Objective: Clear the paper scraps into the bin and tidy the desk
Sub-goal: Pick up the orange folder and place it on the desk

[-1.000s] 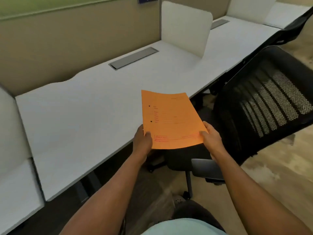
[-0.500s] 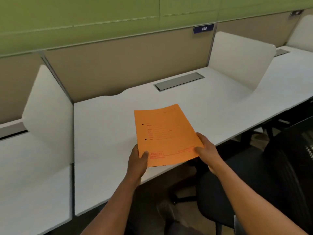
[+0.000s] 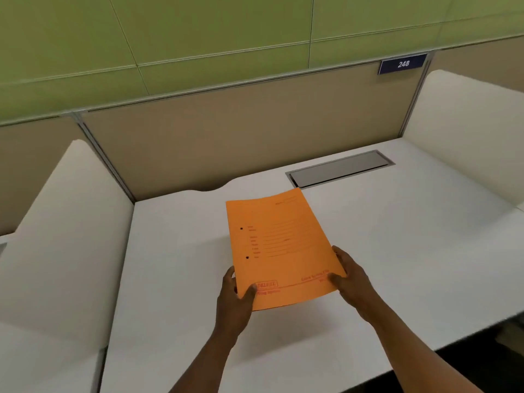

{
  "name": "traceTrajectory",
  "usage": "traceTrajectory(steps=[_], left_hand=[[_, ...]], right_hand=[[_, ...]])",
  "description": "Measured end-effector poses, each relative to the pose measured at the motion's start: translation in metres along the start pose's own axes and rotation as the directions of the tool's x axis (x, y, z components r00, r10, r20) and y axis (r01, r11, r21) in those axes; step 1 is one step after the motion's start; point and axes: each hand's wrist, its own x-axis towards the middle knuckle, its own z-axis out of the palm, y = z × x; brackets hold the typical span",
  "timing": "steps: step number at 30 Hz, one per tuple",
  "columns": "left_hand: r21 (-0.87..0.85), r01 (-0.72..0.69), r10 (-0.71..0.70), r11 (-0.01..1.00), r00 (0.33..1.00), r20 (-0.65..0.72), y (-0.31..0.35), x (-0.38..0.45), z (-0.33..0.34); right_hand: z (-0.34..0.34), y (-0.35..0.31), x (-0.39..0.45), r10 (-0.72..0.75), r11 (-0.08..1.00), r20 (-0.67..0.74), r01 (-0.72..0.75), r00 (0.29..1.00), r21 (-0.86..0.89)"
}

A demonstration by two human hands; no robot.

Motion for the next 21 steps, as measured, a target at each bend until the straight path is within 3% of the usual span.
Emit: traceTrajectory(steps=[10, 21], left_hand=[[0.143, 0.029, -0.021, 0.989, 0.998, -0.06, -0.008, 0.1, 0.034], [0.357, 0.09, -0.059, 0.93, 0.993, -0.098, -0.043, 0.173, 0.049]], right_hand=[[0.002, 0.002, 0.12, 0.012, 0.995, 0.028, -0.009, 1.0, -0.097], [0.031, 0.031, 0.203, 0.136, 0.978, 0.035, -0.129, 0.99, -0.162]])
